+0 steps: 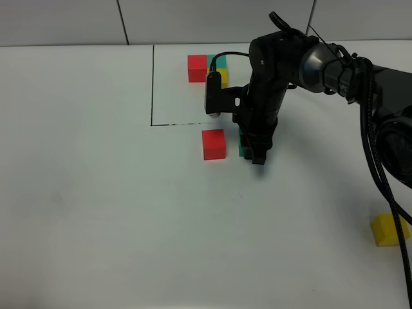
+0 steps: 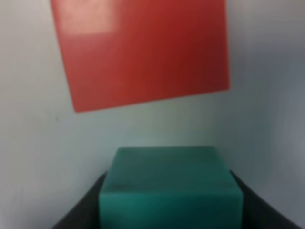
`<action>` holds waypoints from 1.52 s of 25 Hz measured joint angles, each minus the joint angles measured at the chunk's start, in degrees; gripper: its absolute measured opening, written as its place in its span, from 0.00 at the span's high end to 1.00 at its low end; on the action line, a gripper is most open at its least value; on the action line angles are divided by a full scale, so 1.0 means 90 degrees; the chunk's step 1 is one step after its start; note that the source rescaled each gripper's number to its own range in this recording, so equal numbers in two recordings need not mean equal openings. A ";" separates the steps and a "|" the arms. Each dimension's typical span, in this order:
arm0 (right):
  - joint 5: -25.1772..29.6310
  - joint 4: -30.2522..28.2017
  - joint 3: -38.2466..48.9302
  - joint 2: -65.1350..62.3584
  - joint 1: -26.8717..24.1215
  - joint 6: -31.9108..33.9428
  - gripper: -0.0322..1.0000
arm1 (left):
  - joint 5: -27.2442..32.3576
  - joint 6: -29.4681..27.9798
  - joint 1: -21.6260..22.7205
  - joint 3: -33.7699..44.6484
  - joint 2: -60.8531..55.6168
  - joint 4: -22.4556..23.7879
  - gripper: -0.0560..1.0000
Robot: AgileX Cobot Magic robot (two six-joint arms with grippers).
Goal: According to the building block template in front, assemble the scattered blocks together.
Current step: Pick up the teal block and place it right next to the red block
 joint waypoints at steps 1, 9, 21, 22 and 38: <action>0.0009 0.0014 -0.0046 0.0031 0.0000 -0.0016 0.95 | 0.0000 0.0000 0.0000 0.0000 0.0000 0.0000 0.43; -0.0014 0.0301 -0.0133 0.0081 0.0083 -0.0154 0.95 | 0.0000 0.0000 0.0000 0.0000 0.0000 0.0000 0.43; 0.0007 0.0455 -0.0199 0.0166 0.0117 -0.0176 0.95 | 0.0000 0.0012 0.0000 0.0000 0.0000 0.0000 0.43; 0.0007 0.0455 -0.0199 0.0166 0.0117 -0.0176 0.95 | 0.0000 0.0012 0.0000 0.0000 0.0000 0.0000 0.43; -0.0057 0.0462 -0.0206 0.0185 0.0204 -0.0176 0.95 | 0.0000 0.0007 0.0000 0.0000 0.0000 0.0000 0.43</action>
